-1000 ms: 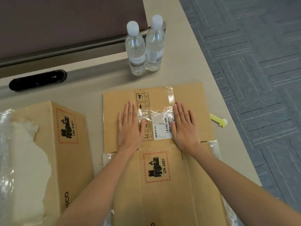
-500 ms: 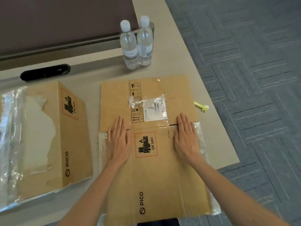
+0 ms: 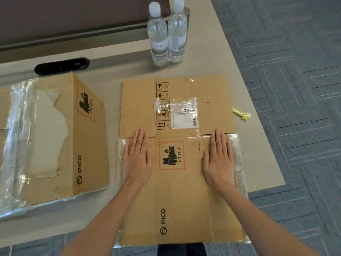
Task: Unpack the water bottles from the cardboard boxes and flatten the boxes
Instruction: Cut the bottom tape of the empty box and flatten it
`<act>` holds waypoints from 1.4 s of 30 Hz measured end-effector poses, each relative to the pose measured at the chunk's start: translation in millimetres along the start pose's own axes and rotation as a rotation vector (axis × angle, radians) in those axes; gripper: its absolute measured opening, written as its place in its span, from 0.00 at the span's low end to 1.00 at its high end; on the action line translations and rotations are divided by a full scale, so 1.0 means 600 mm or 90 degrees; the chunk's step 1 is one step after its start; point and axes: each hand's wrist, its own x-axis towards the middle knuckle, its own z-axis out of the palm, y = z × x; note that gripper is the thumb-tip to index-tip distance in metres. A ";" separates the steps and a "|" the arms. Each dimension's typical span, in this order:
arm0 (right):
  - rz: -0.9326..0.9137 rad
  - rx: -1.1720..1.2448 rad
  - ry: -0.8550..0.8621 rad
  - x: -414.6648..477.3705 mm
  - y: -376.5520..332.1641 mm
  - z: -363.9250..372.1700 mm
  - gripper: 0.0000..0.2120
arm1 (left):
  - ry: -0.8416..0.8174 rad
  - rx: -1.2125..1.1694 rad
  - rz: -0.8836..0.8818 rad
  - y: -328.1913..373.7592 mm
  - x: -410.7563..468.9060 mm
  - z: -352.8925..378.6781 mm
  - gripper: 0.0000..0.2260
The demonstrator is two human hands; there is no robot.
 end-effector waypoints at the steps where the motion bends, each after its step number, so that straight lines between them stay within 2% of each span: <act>1: 0.001 0.002 0.003 -0.001 0.000 0.000 0.29 | 0.003 0.002 -0.002 0.000 0.000 0.000 0.25; 9: 0.006 -0.003 0.016 -0.001 0.002 0.001 0.30 | 0.017 -0.019 0.003 0.004 0.001 -0.002 0.25; 14: 0.007 0.036 0.037 0.000 0.002 -0.002 0.30 | 0.043 -0.064 -0.009 0.005 -0.003 -0.010 0.24; 18: -0.012 0.097 0.040 -0.005 0.011 -0.015 0.32 | 0.054 -0.029 -0.009 0.013 -0.017 -0.019 0.22; 20: 0.044 0.111 0.056 -0.014 0.019 -0.024 0.35 | 0.057 -0.040 -0.063 0.008 -0.029 -0.024 0.22; 23: 0.209 0.131 0.060 -0.029 0.032 -0.039 0.39 | 0.057 -0.083 -0.234 -0.001 -0.041 -0.046 0.28; 25: 0.263 0.154 0.055 -0.030 0.038 -0.051 0.37 | 0.049 -0.120 -0.281 -0.008 -0.036 -0.065 0.29; 29: 0.262 0.193 0.047 -0.017 0.036 -0.066 0.34 | 0.025 -0.187 -0.269 -0.016 -0.015 -0.087 0.24; 35: 0.358 0.260 0.063 -0.009 0.008 -0.083 0.36 | -0.045 -0.241 -0.402 -0.006 0.009 -0.112 0.30; 39: 0.338 0.247 0.065 -0.012 0.013 -0.098 0.33 | 0.020 -0.234 -0.436 0.008 0.020 -0.140 0.31; 42: 0.315 0.251 0.065 -0.004 0.005 -0.123 0.26 | 0.036 -0.277 -0.432 0.017 0.033 -0.160 0.31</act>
